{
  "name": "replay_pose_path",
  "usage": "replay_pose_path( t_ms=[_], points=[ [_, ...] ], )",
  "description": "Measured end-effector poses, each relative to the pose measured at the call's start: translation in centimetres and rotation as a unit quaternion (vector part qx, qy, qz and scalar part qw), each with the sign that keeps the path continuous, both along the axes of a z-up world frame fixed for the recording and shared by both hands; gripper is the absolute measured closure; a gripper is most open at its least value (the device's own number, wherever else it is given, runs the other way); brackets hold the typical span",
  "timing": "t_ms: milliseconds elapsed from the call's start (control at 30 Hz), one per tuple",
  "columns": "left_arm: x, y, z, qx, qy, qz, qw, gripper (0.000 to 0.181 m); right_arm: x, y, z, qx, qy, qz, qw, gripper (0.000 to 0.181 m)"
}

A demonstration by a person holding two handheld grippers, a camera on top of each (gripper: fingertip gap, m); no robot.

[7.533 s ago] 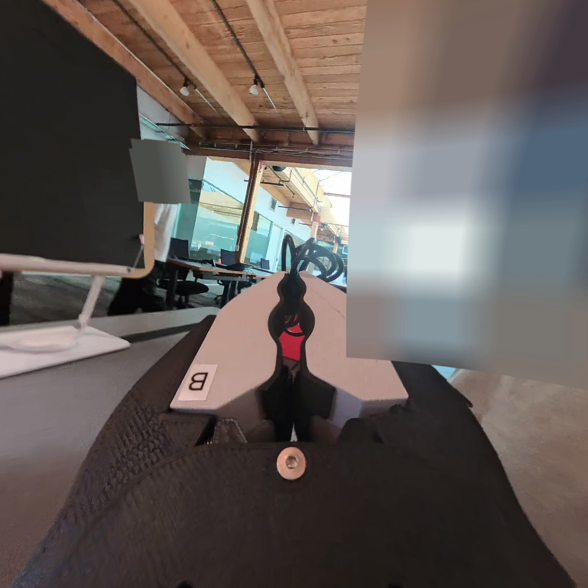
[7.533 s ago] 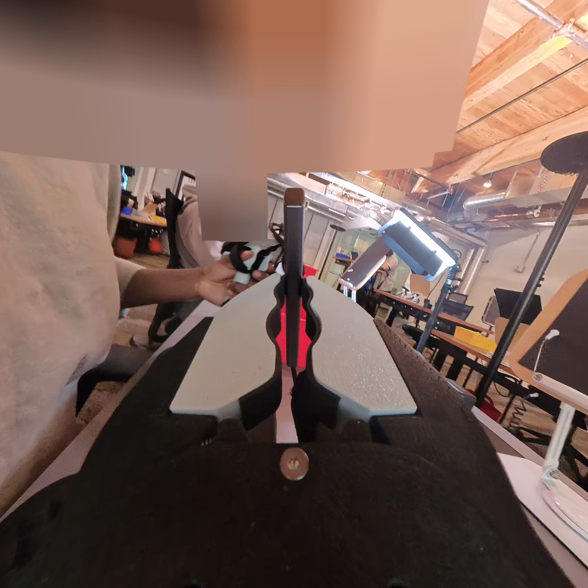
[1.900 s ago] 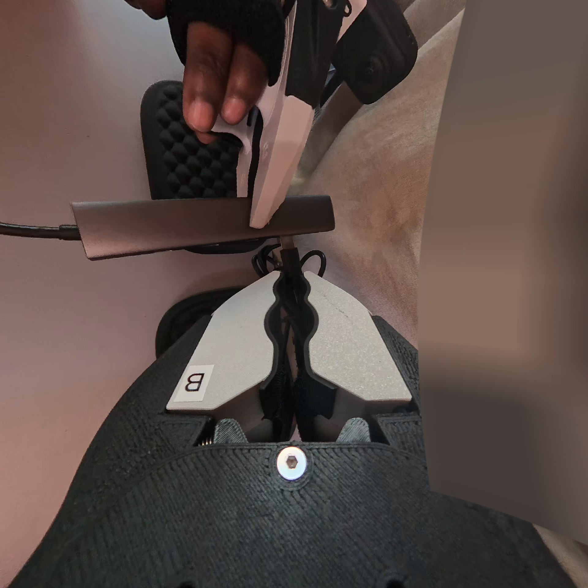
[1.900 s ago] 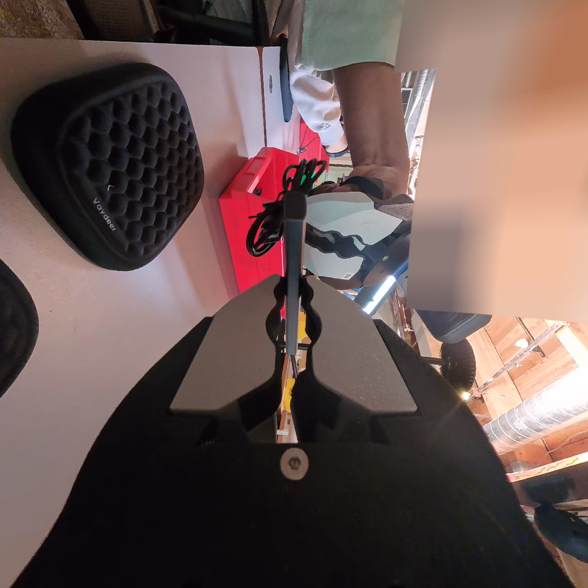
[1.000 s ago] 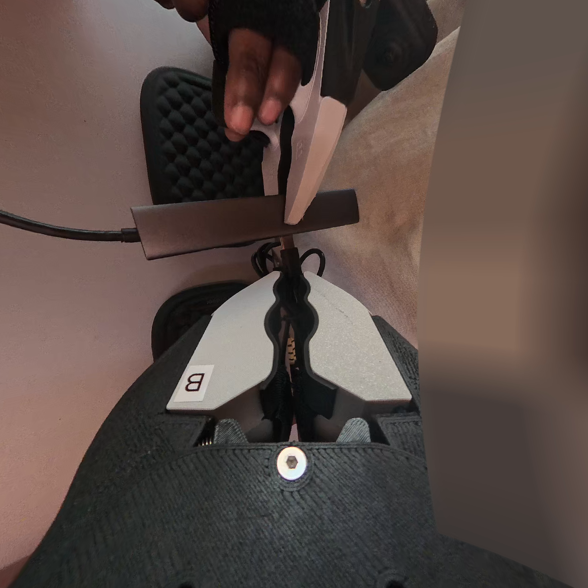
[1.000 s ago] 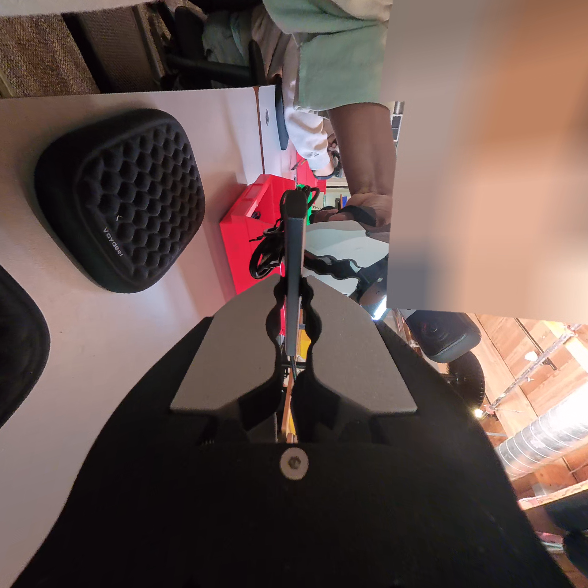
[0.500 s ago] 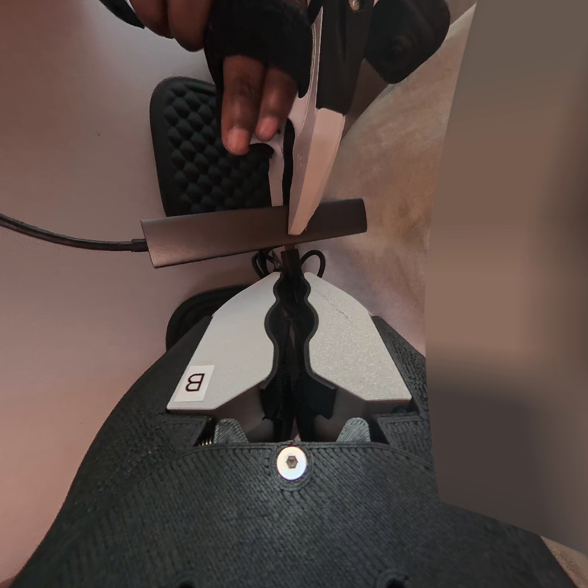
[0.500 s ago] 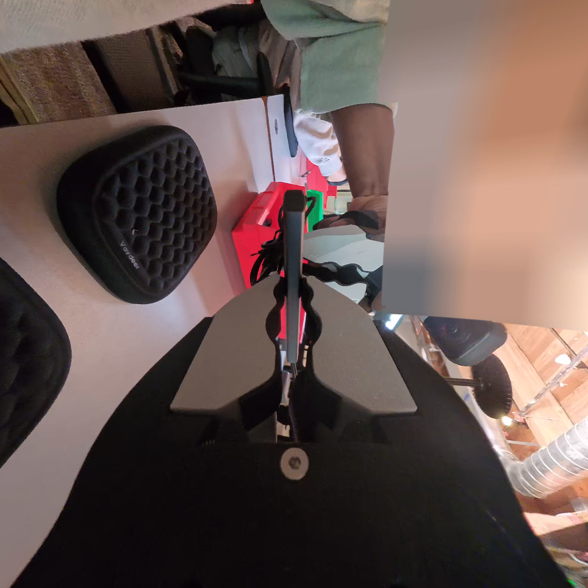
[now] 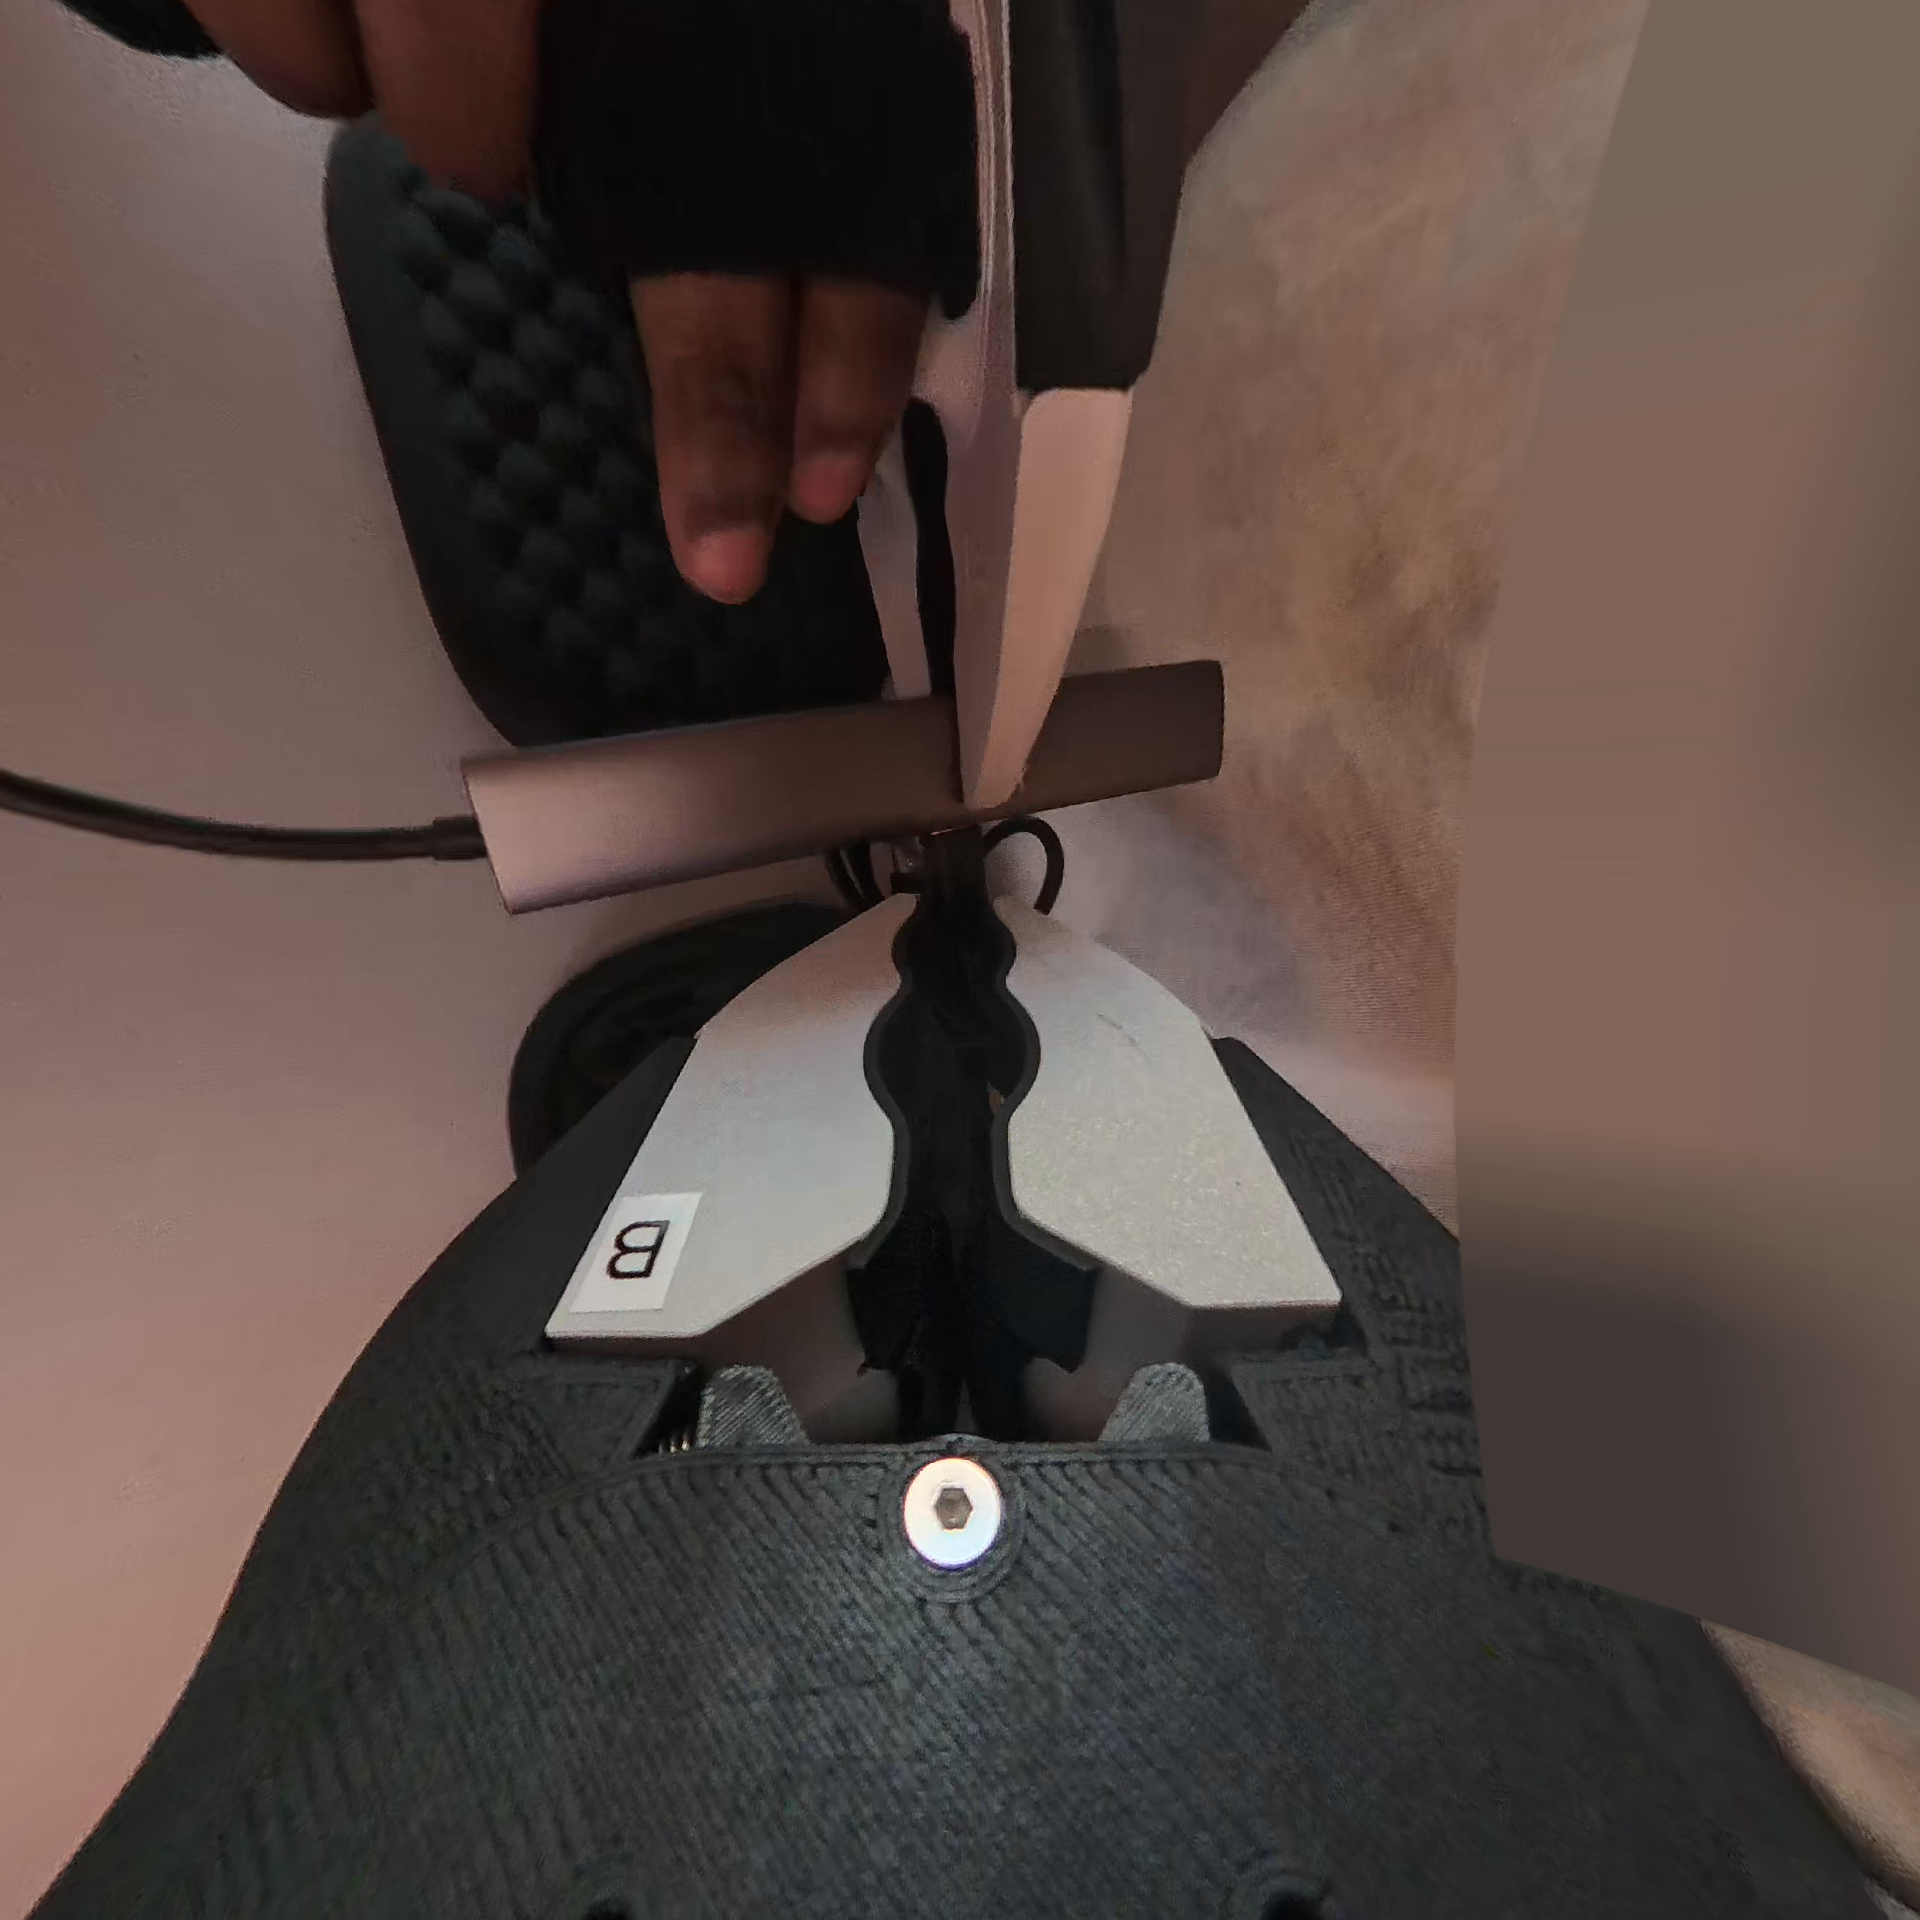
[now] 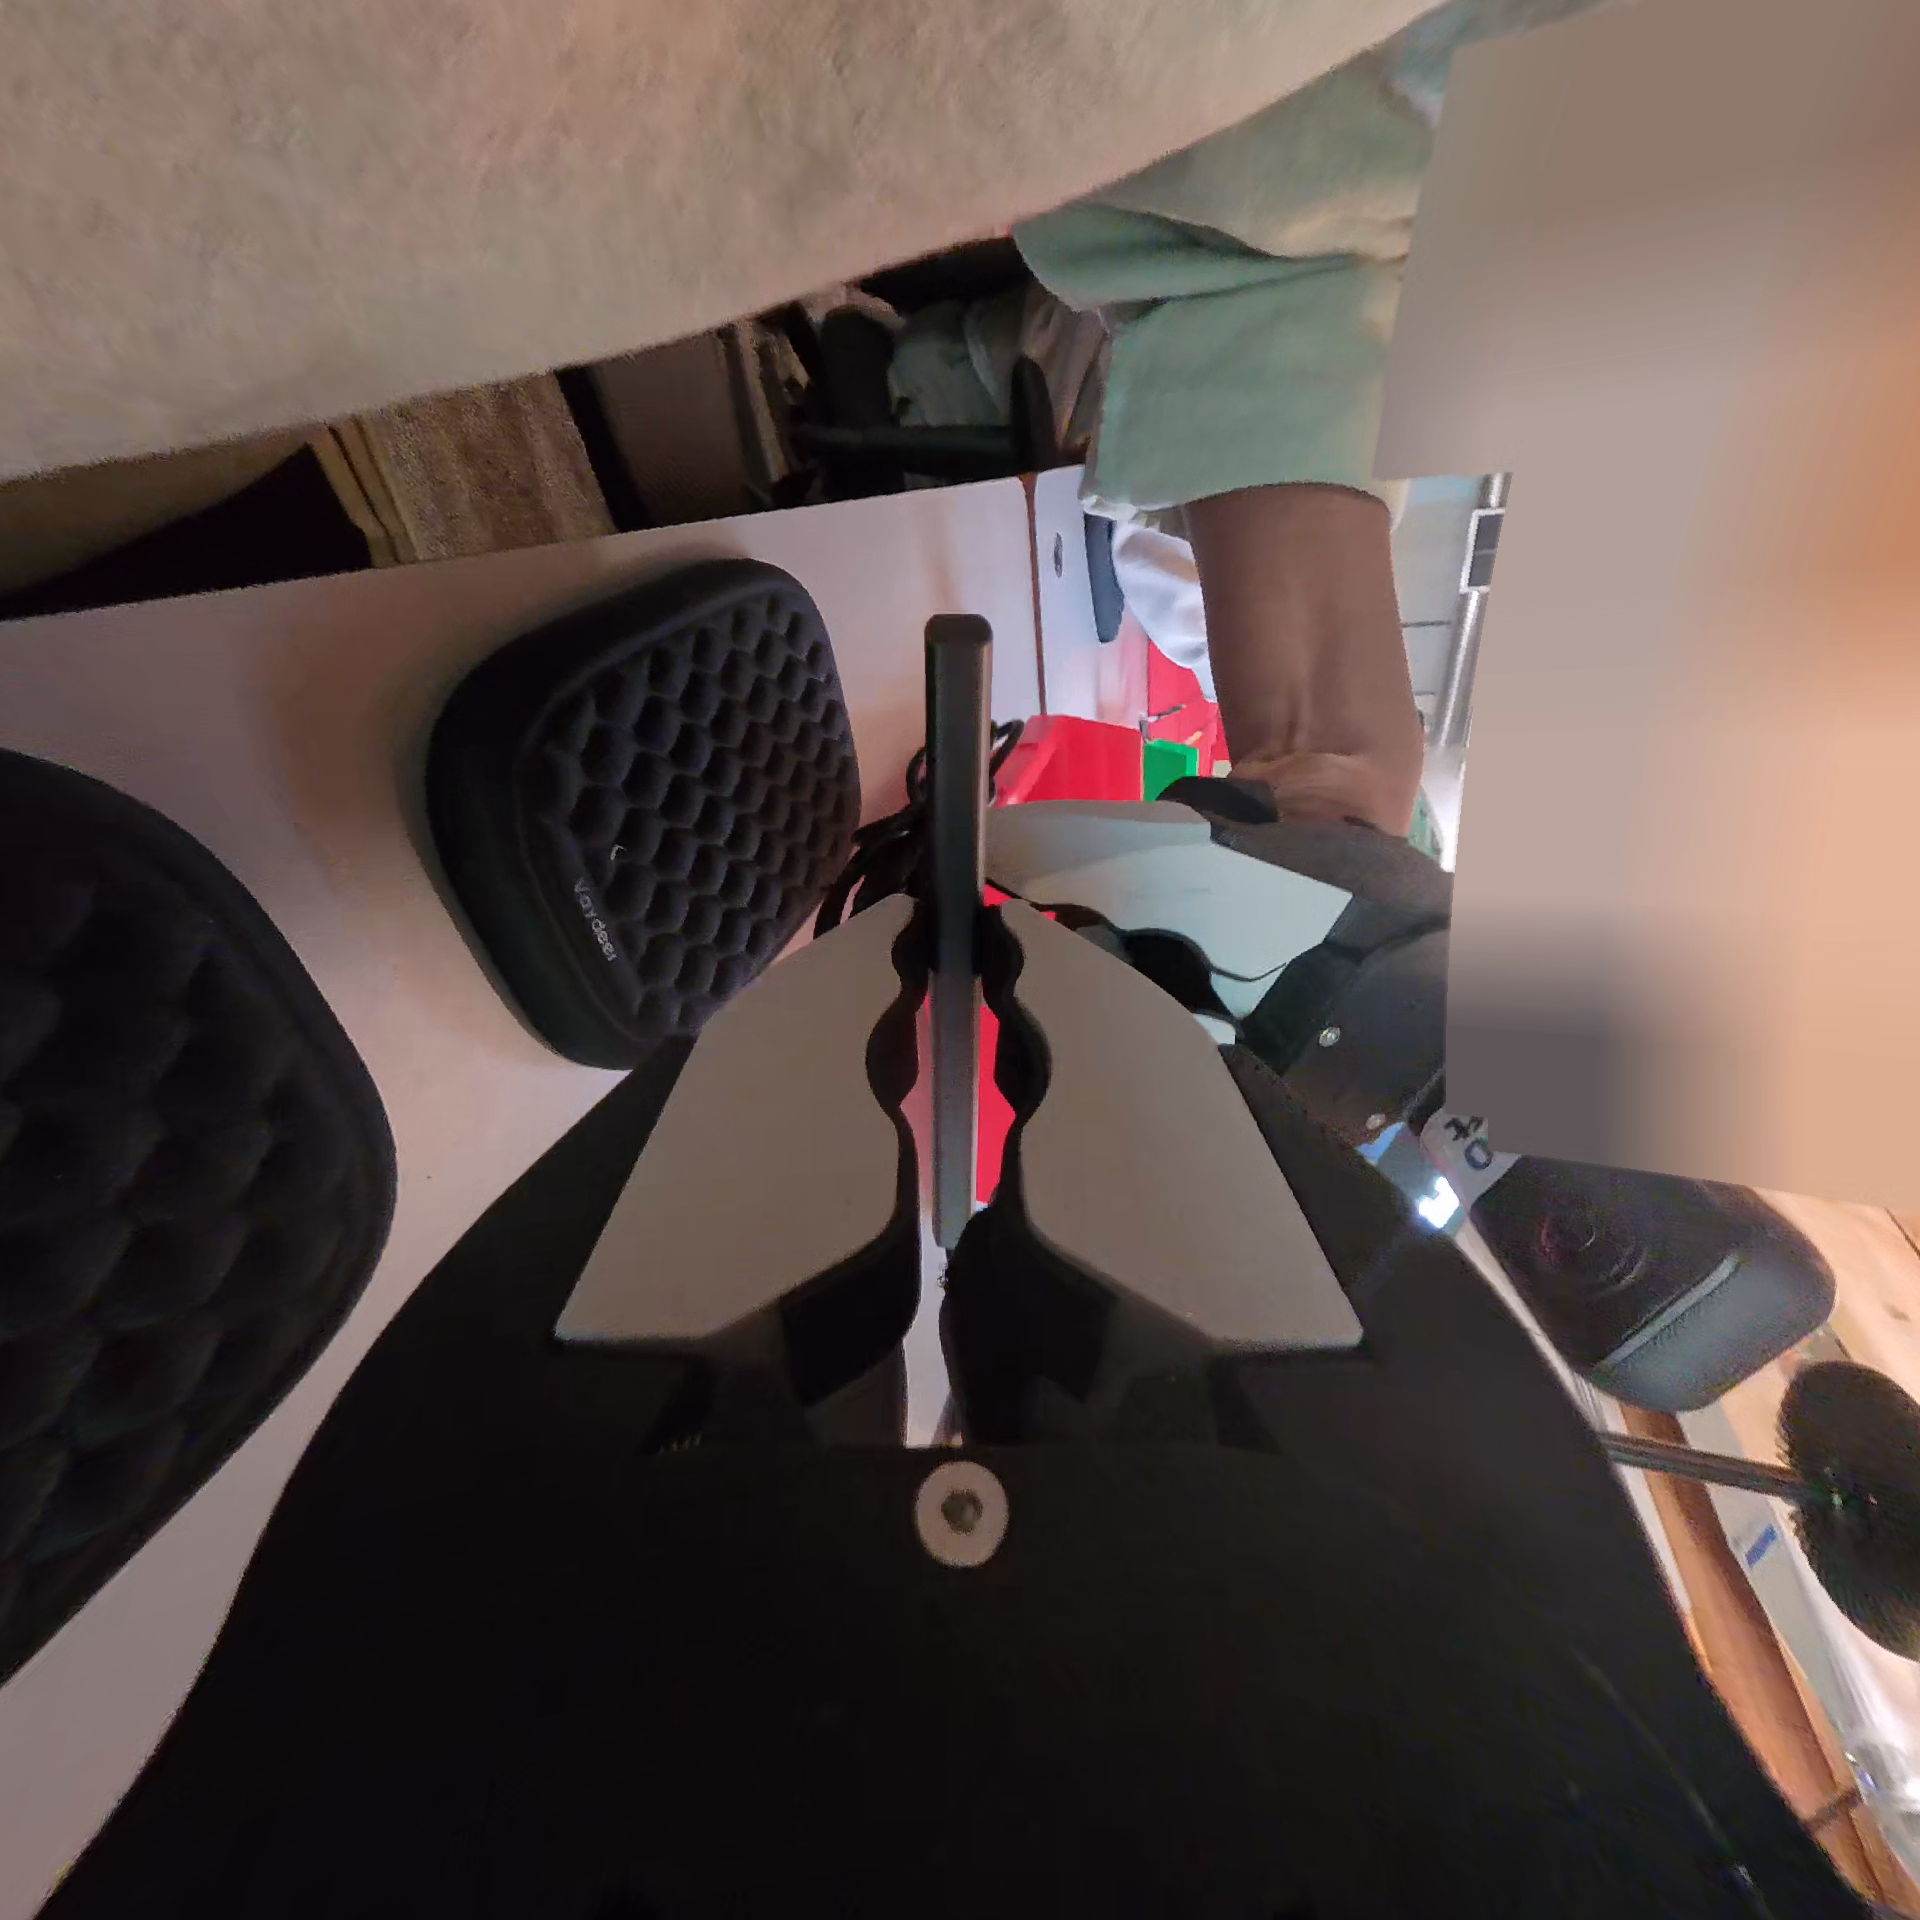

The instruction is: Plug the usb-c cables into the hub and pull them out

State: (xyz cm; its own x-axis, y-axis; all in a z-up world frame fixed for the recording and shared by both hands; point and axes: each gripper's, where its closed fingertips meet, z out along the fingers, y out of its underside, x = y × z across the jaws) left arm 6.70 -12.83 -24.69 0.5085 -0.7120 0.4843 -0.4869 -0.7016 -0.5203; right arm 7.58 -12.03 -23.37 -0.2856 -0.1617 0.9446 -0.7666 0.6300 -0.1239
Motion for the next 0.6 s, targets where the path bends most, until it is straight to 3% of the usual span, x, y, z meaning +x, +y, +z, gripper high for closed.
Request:
replay_pose_path(
  t_ms=[100,200,333,433,500,600],
  points=[
    [-0.6,0.9,-0.3,0.025,0.010,0.034,0.999,0.177,0.0,-0.4,-0.4,0.008,0.003,0.007,1.000,0.172],
    [-1.9,1.7,-0.6,0.075,0.059,0.064,0.993,0.171,-1.1,0.0,-0.9,0.038,0.040,-0.029,0.998,0.172],
    [-4.0,3.3,1.7,0.195,0.029,0.198,0.960,0.161,-2.7,2.2,0.8,-0.024,0.056,-0.110,0.992,0.172],
    [-7.8,3.1,5.1,0.348,0.019,0.349,0.870,0.146,-3.4,4.3,0.9,-0.067,0.058,-0.174,0.981,0.172],
    [-11.2,0.9,7.5,0.434,0.014,0.457,0.776,0.127,-3.6,5.6,0.0,-0.079,0.055,-0.214,0.972,0.172],
    [-16.5,-5.0,9.2,0.516,0.087,0.579,0.625,0.106,-3.7,6.8,-1.7,-0.086,0.051,-0.259,0.961,0.172]
  ],
)
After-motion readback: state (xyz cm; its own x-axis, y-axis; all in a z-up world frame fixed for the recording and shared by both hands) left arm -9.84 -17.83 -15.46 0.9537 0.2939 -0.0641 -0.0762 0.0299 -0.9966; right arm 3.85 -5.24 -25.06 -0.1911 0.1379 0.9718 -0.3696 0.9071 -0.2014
